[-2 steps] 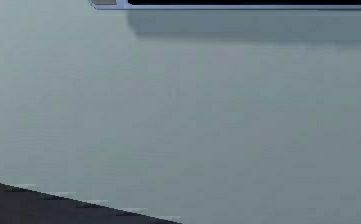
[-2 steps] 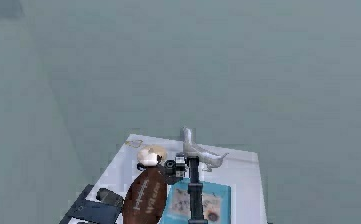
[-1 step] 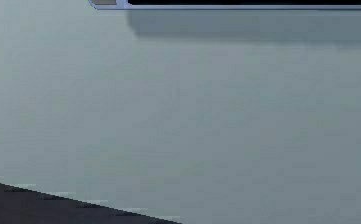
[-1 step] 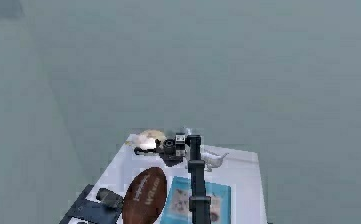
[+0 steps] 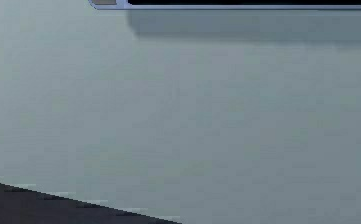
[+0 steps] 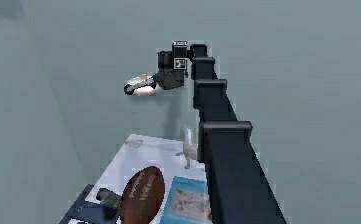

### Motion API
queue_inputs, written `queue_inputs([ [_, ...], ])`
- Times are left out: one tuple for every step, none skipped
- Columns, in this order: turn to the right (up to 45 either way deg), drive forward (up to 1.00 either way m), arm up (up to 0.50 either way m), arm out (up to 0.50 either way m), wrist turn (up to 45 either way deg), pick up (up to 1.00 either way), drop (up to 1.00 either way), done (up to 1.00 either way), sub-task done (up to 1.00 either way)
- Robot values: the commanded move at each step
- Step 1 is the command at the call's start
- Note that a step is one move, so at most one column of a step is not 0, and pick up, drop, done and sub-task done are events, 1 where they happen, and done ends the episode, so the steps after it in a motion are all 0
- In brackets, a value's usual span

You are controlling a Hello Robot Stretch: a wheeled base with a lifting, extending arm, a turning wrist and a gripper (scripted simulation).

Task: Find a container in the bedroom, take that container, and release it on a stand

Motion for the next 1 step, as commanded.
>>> queue_inputs([
  [0.0, 0.00, 0.00, 0.00, -45.0, 0.00, 0.00, 0.00, 0.00],
])
